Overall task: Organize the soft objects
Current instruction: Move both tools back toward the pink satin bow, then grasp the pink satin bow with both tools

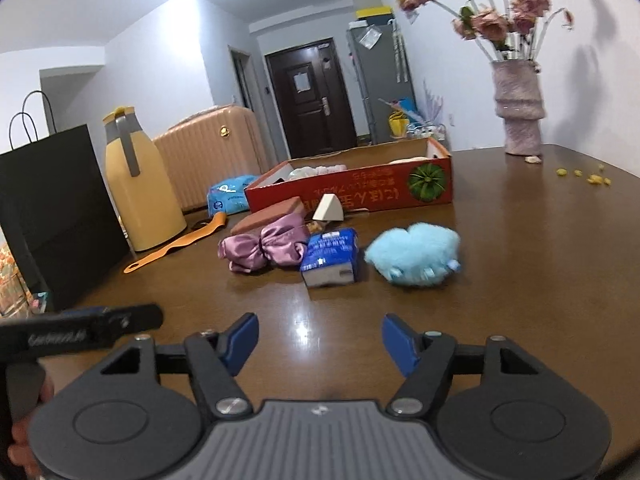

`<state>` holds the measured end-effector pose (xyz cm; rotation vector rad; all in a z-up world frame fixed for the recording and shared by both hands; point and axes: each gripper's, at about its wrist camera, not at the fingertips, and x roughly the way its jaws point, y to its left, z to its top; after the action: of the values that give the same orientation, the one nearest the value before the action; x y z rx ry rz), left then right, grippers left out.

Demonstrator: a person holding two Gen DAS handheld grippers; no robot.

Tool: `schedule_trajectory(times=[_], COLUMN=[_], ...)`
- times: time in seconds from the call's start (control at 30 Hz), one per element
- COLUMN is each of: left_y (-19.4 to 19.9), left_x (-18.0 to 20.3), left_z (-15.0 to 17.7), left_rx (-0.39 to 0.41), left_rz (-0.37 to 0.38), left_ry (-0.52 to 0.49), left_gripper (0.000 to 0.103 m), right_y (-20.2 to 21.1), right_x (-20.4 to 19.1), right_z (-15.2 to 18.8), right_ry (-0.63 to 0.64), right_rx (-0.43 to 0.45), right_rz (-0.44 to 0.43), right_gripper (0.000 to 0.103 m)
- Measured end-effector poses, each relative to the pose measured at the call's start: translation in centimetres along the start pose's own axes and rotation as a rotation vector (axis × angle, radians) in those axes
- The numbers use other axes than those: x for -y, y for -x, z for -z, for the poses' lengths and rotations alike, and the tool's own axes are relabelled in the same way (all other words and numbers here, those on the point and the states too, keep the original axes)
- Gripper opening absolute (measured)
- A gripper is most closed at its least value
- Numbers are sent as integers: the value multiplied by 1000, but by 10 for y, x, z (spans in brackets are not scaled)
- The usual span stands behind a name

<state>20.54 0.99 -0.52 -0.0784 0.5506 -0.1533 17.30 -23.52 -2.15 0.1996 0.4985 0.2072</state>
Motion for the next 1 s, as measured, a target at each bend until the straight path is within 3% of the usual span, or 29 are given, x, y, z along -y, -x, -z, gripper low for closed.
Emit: schedule_trajectory(times=[0.23,0.33,0.47,0.53,0.6,0.7,1.0], left_y=[-81,-119,-146,-154,-154,-154,-152], left_x=[-16,-25,-41,-48,-52,-53,-49], left_z=[-56,-67,-65,-59,-57,-57,-57], left_rx=[2,-53,-101,-114,-117,-118,-111], left_rz=[19,30,147,178,221,242,250], left_ry=[52,73,139,174,192,198,190], left_gripper=[85,68,49,45,34,30,22], right_y=[-80,-121,-172,-192,-202,-205,-205], right_x=[-6,-9,-10,-9,-10,-14,-10], right_z=[-49,-69,-88,-90,-85,-78,-78], right_ry=[55,67,59,46,47,53,37], right_rx=[-10,-15,-56,-93,-110,-94,-89], right_rz=[-48,-69,-93,-111,-135,-149,-162], right_gripper=[61,59,53,45,32,23,10])
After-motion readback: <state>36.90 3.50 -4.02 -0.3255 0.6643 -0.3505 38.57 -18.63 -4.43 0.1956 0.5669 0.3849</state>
